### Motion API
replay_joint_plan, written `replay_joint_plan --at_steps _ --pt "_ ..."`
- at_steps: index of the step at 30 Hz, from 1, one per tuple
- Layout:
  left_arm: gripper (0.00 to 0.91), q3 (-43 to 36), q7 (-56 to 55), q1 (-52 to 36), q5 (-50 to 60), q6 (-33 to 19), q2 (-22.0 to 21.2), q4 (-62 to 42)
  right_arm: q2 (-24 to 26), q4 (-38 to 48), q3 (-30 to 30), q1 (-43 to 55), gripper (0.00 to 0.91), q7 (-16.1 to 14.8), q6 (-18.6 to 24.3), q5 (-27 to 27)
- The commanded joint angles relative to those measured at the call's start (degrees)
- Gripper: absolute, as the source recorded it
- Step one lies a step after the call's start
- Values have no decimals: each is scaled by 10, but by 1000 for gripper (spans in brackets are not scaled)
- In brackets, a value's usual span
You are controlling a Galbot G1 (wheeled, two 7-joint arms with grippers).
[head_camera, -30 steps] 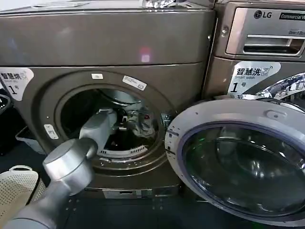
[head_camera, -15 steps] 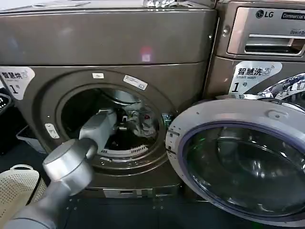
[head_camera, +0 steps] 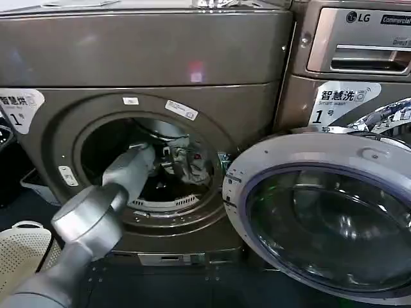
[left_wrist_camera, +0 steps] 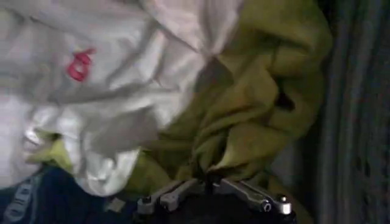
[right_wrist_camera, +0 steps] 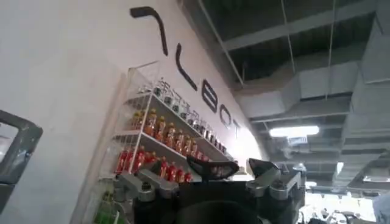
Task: Grasp the clothes from the dryer.
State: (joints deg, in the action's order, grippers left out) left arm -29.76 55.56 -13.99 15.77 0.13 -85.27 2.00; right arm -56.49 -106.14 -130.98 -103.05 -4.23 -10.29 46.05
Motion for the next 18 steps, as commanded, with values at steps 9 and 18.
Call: replay_joint_plan --at_steps 9,18 --pt "0 143 -170 36 -146 33 32 112 -3 -2 7 6 907 0 0 -1" --pt "0 223 -318 89 -195 21 57 215 -2 -2 14 11 907 0 1 -3"
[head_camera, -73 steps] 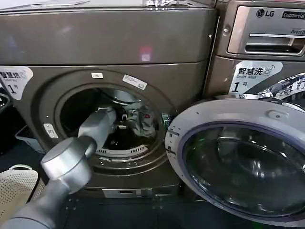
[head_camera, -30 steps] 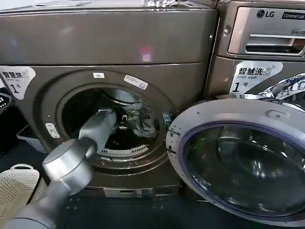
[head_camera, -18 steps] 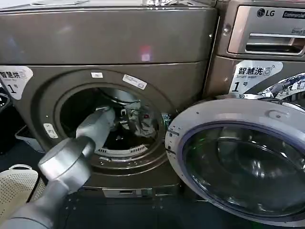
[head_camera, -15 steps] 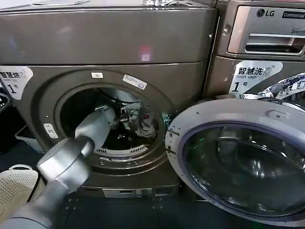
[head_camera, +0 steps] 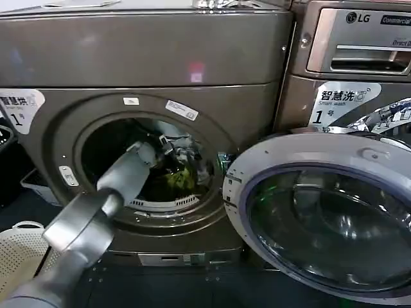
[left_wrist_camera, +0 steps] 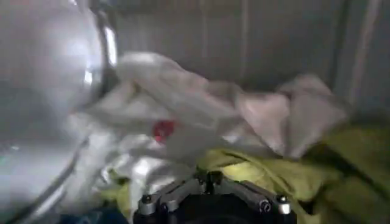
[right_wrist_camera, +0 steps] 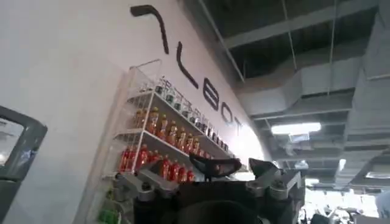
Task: Grasp the clothes from the dryer.
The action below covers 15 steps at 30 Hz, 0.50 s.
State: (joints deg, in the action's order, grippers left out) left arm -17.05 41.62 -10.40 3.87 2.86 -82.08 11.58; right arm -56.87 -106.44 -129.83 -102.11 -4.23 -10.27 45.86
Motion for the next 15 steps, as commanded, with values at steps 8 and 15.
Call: replay_joint_plan --at_steps 8,15 --pt "0 139 -298 92 -139 -36 33 162 1 3 13 9 907 0 2 -4" --pt "0 175 -388 133 -220 -43 25 212 2 7 16 11 907 -1 3 -9"
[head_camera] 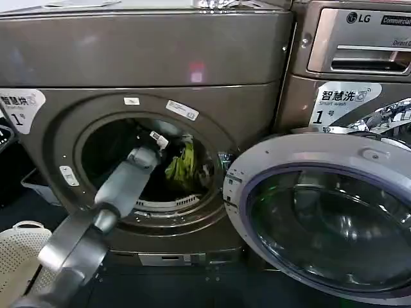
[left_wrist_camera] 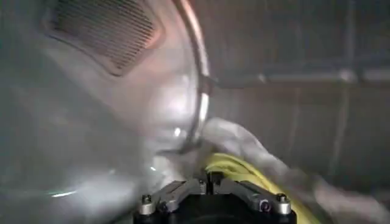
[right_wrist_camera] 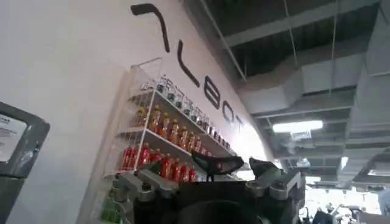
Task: Grasp the clothes from the dryer.
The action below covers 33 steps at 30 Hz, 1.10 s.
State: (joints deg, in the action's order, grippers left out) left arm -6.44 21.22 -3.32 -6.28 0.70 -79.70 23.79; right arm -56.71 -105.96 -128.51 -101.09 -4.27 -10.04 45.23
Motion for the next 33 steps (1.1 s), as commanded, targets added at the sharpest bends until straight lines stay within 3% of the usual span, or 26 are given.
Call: replay_joint_plan --at_steps 1,20,33 --pt "0 80 -203 68 -129 -28 -3 98 1 2 3 1 907 0 1 -2" --pt "0 157 -390 103 -190 -97 -46 199 -2 -4 3 0 907 3 5 0" --pt "0 167 -422 120 -153 -118 -49 205 0 -7 -2 -4 907 14 7 -12"
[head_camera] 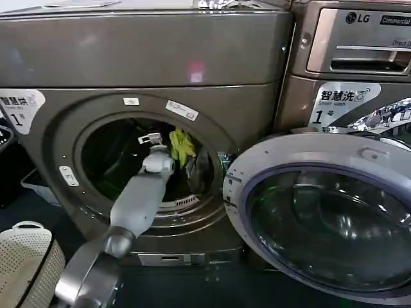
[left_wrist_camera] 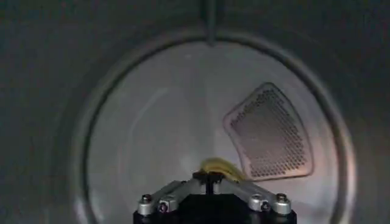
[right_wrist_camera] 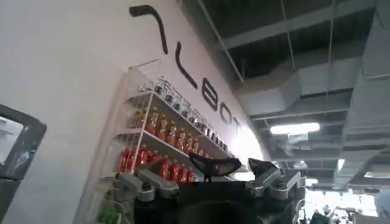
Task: Grasp the clothes from the dryer.
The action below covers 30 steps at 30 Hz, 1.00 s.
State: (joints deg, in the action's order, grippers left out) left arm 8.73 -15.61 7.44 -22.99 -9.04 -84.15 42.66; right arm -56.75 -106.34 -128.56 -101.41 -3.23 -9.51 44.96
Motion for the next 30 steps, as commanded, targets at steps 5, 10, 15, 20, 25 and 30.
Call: replay_joint_plan --at_steps 5,10,15,20,25,30 --pt "0 16 -48 4 25 -21 -11 -18 2 -2 -3 -2 907 0 16 -23" --pt "0 14 -46 1 29 -18 -15 -23 4 7 -8 -5 907 8 26 -28" --pt "0 14 -46 3 31 -16 -16 -25 4 18 -8 -6 907 18 37 -35" --pt "0 17 -41 -5 34 -17 -21 -46 5 15 -12 -5 907 13 30 -25" --pt "0 18 -36 -13 38 -17 -23 -56 6 15 -11 -5 907 14 35 -23" --pt "0 18 -34 -22 38 -15 -22 -63 7 18 -18 -9 907 8 36 -20"
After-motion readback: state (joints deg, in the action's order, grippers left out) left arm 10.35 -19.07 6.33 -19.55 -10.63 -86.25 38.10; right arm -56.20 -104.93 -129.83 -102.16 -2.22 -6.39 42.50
